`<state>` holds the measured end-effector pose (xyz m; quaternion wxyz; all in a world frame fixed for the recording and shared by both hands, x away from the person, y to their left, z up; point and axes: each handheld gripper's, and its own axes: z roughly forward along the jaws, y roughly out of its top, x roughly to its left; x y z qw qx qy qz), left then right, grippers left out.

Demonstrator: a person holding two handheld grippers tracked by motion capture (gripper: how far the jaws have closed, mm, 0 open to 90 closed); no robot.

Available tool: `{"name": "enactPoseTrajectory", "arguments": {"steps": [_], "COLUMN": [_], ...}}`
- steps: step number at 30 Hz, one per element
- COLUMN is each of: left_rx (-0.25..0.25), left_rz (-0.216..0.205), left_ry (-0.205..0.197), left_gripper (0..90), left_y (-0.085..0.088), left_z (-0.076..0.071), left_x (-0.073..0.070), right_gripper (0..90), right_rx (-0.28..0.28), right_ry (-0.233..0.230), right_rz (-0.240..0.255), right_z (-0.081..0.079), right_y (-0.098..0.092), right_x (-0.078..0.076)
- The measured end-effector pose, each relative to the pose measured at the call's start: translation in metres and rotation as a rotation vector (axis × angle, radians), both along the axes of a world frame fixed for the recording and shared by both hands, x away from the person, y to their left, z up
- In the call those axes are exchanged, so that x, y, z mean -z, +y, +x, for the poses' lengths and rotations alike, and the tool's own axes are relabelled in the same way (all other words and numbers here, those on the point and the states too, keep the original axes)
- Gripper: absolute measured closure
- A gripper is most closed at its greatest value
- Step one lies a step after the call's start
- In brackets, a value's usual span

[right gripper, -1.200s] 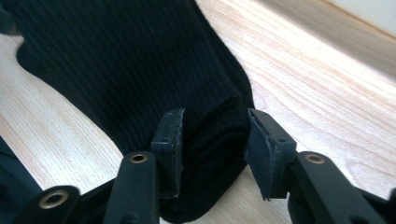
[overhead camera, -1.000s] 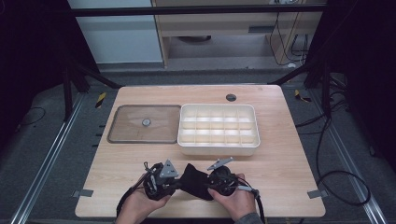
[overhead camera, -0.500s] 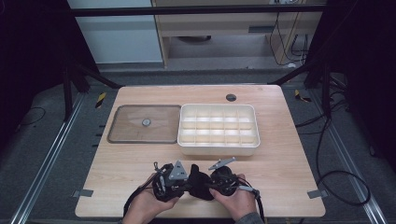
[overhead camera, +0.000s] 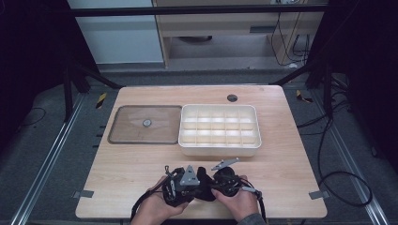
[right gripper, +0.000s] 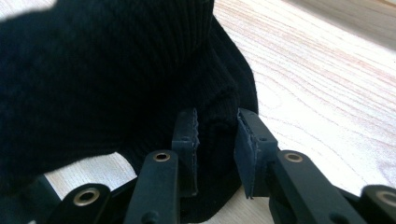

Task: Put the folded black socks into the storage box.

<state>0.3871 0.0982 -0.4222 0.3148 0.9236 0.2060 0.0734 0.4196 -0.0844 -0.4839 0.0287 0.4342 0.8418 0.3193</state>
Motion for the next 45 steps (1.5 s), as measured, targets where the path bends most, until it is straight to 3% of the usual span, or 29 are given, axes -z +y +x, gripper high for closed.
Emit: {"name": "enactPoseTrajectory", "arguments": {"steps": [11, 16, 25, 39, 45], "left_rx": [0.021, 0.017, 0.029, 0.05, 0.04], "left_rz": [0.018, 0.021, 0.033, 0.074, 0.065], "left_ry": [0.005, 0.01, 0.021, 0.054, 0.079], "left_gripper": [83.9, 83.9, 83.9, 83.7, 83.6], "left_y": [-0.01, -0.011, -0.019, -0.038, -0.045], "left_z": [-0.003, -0.002, -0.002, 0.001, 0.005], "left_x": [0.007, 0.008, 0.013, 0.029, 0.034], "right_gripper": [69.1, 61.0, 59.7, 60.7, 60.6], "right_rx": [-0.005, -0.007, 0.025, 0.059, 0.066], "right_ry": [-0.006, -0.037, -0.086, -0.084, -0.077], "right_rz": [0.023, 0.012, -0.01, -0.006, -0.004], "right_z": [0.0, -0.004, -0.016, -0.014, -0.015], "right_y": [-0.003, -0.008, -0.038, -0.054, -0.058], "right_x": [0.001, -0.005, -0.02, -0.019, -0.017]}}
